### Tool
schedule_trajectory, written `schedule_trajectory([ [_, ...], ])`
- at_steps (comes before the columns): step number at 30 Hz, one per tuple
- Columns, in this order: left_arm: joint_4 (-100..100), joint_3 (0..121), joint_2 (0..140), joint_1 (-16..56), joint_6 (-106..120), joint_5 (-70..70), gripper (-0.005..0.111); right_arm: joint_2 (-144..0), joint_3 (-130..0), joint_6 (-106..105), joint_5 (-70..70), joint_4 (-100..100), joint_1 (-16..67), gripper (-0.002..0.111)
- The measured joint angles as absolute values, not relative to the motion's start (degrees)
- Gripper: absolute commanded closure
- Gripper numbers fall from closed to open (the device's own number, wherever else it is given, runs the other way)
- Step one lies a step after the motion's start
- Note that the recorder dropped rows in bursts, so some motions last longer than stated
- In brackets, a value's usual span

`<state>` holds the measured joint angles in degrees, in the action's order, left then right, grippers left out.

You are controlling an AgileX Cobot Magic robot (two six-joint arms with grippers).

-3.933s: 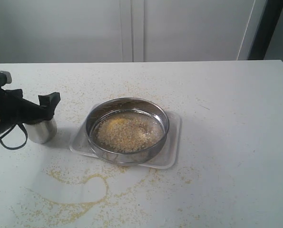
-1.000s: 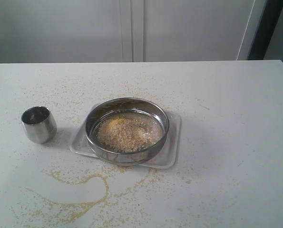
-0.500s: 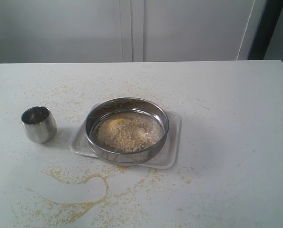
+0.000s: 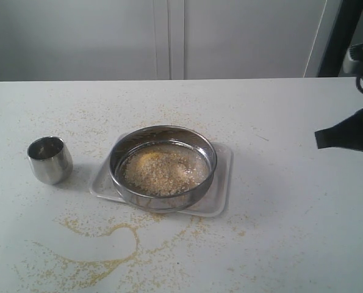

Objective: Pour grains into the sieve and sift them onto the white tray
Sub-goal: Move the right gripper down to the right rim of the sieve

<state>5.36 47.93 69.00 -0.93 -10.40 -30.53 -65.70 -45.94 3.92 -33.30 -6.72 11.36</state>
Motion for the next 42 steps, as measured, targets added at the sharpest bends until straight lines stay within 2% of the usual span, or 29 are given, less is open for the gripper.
schedule_trajectory([
  [7, 5.36, 47.93, 69.00, -0.93, -10.40, -30.53, 0.107, -75.52, -54.17, -17.97, -38.02, 19.16, 11.82, 0.108],
  [10, 5.36, 47.93, 69.00, -0.93, -10.40, -30.53, 0.107, -81.42, -59.39, -21.44, -40.23, 21.28, 14.53, 0.107],
  [12, 5.36, 47.93, 69.00, -0.93, -10.40, -30.53, 0.107, -85.67, -63.50, -21.92, -41.63, 21.42, 16.51, 0.100],
  [20, 5.36, 47.93, 69.00, -0.93, -10.40, -30.53, 0.107, -100.56, -76.95, -22.06, -45.84, 21.07, 18.85, 0.046],
  [22, 5.36, 47.93, 69.00, -0.93, -10.40, -30.53, 0.107, -102.90, -78.98, -22.06, -46.48, 21.07, 18.85, 0.040],
  [34, 5.36, 47.93, 69.00, -0.93, -10.40, -30.53, 0.107, -115.10, -91.68, -18.78, -48.97, 20.08, 18.85, 0.043],
  [42, 5.36, 47.93, 69.00, -0.93, -10.40, -30.53, 0.107, -122.54, -98.89, -13.28, -51.56, 8.47, 20.63, 0.045],
])
